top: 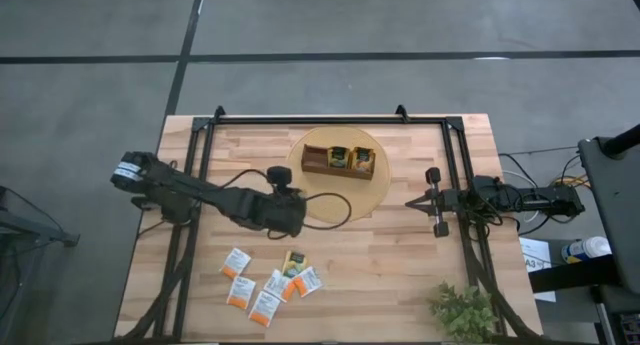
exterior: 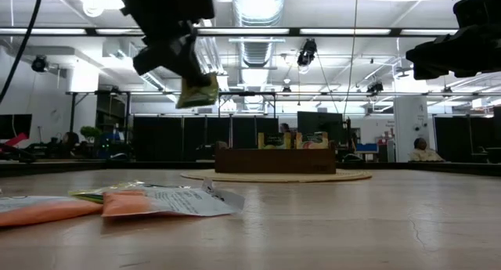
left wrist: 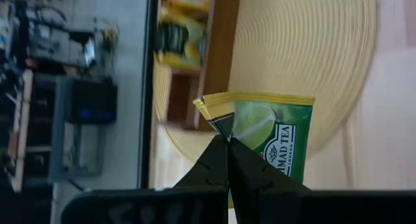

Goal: Pick & Place Tea
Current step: Put left green tea bag into the middle section of wooden organizer

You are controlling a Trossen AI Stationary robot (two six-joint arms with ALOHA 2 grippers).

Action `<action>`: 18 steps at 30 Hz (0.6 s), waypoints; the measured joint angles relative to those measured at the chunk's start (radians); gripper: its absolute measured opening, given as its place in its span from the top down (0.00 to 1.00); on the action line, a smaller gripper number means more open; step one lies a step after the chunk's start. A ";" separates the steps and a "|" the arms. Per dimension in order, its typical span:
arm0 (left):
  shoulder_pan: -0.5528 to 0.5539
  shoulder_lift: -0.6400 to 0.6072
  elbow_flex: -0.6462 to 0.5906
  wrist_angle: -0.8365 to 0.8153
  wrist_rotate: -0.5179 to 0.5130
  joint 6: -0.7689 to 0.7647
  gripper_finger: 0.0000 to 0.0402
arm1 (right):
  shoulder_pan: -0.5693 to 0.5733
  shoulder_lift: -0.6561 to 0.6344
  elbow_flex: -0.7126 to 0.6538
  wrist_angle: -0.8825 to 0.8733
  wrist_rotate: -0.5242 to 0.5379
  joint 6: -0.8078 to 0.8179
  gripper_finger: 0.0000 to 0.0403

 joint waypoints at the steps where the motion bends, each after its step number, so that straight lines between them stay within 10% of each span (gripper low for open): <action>1: 0.006 0.005 0.000 0.029 0.000 0.030 1.00 | 0.000 0.000 0.000 0.000 0.000 0.000 0.98; 18: 0.209 0.262 0.179 0.290 -0.003 0.333 1.00 | 0.000 0.000 0.000 0.000 0.000 0.000 0.98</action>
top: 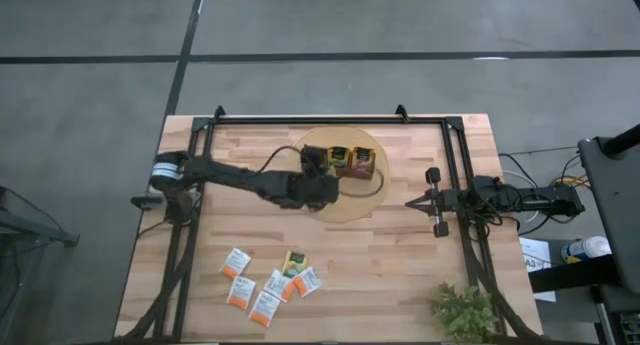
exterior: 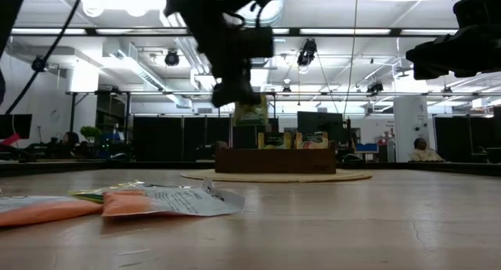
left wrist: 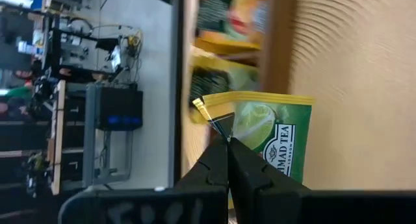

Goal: Pick & Place Tea
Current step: Put left green tea bag into the middle section of wooden organizer

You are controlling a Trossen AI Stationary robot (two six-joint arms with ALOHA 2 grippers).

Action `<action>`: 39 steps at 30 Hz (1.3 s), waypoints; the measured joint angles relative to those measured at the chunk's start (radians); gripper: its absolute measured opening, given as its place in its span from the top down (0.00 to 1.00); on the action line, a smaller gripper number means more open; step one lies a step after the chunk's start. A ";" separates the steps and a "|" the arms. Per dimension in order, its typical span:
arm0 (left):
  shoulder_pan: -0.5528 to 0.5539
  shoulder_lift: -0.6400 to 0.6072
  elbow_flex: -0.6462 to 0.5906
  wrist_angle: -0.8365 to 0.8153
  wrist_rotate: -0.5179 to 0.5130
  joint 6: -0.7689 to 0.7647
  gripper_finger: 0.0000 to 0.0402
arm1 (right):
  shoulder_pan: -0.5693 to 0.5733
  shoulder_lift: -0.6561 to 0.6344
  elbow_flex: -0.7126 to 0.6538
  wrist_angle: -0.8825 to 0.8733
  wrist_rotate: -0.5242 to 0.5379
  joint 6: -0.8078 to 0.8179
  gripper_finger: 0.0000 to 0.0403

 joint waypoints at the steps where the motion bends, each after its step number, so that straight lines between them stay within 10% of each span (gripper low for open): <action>1: 0.016 0.017 0.027 0.001 0.000 0.004 1.00 | 0.000 0.000 0.000 0.000 0.000 0.000 0.98; 14: 0.106 0.227 0.228 0.044 -0.017 0.029 1.00 | 0.000 0.000 0.000 0.000 0.000 0.000 0.98; 39: 0.122 0.283 0.191 0.194 -0.053 0.161 1.00 | 0.000 0.000 0.000 0.000 0.000 0.000 0.98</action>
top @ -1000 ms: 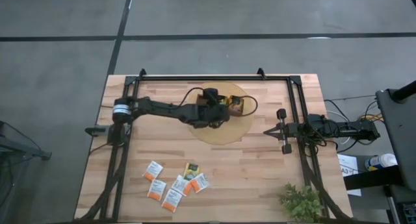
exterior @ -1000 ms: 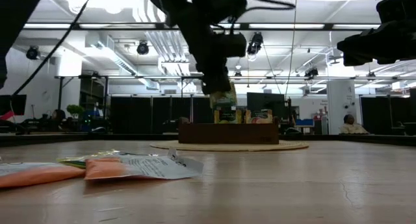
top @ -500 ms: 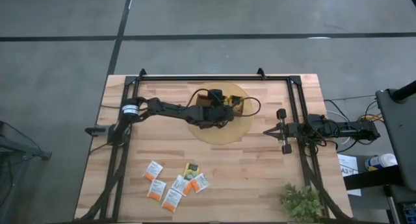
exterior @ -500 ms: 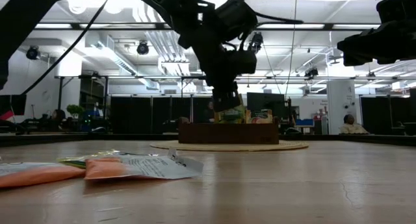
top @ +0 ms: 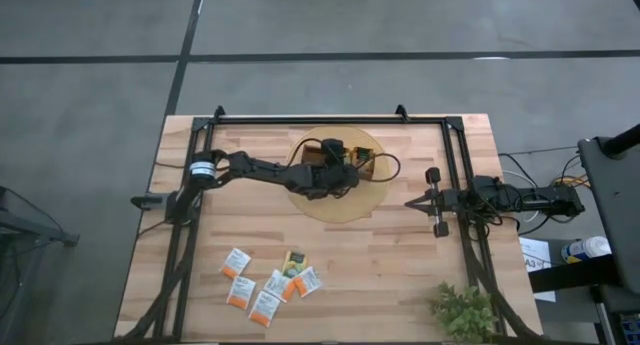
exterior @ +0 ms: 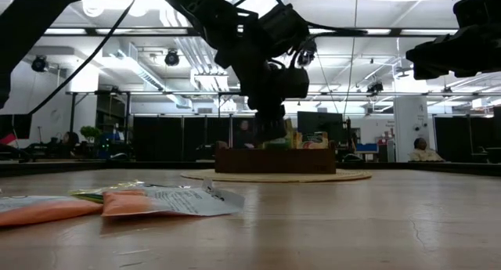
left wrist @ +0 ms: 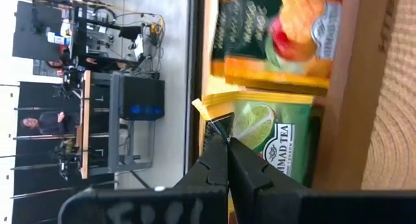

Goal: Pick & Place Tea
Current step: Put left green tea bag into the middle section of wooden organizer

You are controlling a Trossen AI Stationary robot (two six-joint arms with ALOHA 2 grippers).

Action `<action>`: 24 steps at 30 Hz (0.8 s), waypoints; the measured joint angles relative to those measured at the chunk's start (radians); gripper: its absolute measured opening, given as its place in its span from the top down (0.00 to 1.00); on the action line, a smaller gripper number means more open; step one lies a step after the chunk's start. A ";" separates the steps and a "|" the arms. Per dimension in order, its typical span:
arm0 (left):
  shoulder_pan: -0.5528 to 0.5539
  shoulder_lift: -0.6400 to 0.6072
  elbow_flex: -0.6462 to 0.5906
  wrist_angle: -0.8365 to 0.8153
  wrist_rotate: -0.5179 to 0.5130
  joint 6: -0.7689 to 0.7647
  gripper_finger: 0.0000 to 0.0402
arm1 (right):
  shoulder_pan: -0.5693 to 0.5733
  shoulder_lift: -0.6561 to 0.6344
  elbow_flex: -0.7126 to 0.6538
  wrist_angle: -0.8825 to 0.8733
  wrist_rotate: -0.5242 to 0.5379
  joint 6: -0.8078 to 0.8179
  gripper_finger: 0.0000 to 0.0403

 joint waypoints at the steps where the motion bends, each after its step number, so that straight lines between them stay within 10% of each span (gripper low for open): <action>1: 0.001 -0.001 -0.005 0.004 0.000 0.001 1.00 | 0.000 0.000 0.000 0.000 0.000 0.000 0.98; 24: 0.013 -0.030 -0.092 0.132 0.016 0.067 0.97 | 0.000 0.000 0.000 0.000 0.000 0.000 0.98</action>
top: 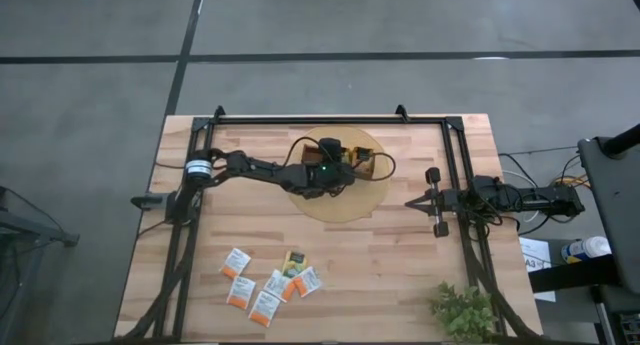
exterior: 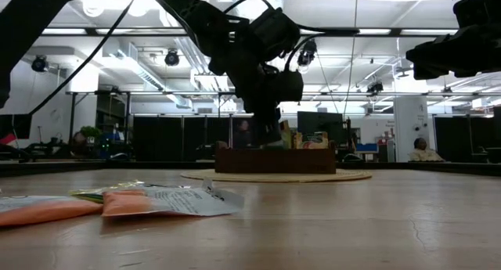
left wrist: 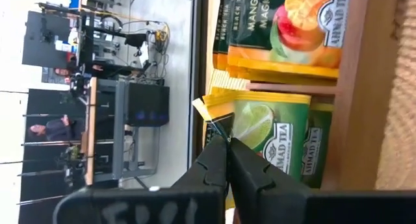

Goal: Pick & Place Tea
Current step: Put left green tea bag into the middle section of wooden organizer

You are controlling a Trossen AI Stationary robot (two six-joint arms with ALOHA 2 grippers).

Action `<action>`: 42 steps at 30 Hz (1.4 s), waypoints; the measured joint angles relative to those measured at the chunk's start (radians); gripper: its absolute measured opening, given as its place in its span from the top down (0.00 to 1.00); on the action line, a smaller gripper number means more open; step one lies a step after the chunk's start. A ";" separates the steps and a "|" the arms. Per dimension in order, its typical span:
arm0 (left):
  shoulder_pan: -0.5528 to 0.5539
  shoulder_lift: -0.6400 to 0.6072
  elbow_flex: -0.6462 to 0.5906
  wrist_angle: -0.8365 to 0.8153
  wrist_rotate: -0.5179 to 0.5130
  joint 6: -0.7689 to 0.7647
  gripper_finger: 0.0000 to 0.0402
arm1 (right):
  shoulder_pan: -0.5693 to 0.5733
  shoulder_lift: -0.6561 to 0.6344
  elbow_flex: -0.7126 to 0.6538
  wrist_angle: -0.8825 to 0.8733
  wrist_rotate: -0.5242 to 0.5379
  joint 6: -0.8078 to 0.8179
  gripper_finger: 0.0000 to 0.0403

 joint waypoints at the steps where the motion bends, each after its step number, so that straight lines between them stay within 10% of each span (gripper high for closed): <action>1: 0.000 0.000 -0.001 0.002 0.011 -0.007 0.96 | 0.000 0.000 0.000 0.000 0.000 0.000 0.98; 12: 0.003 0.000 -0.003 0.002 0.007 -0.013 0.75 | 0.000 0.000 0.000 0.000 0.000 0.000 0.98; 42: 0.003 -0.006 -0.001 -0.027 0.014 -0.046 0.67 | 0.000 0.000 0.000 0.000 0.000 0.000 0.98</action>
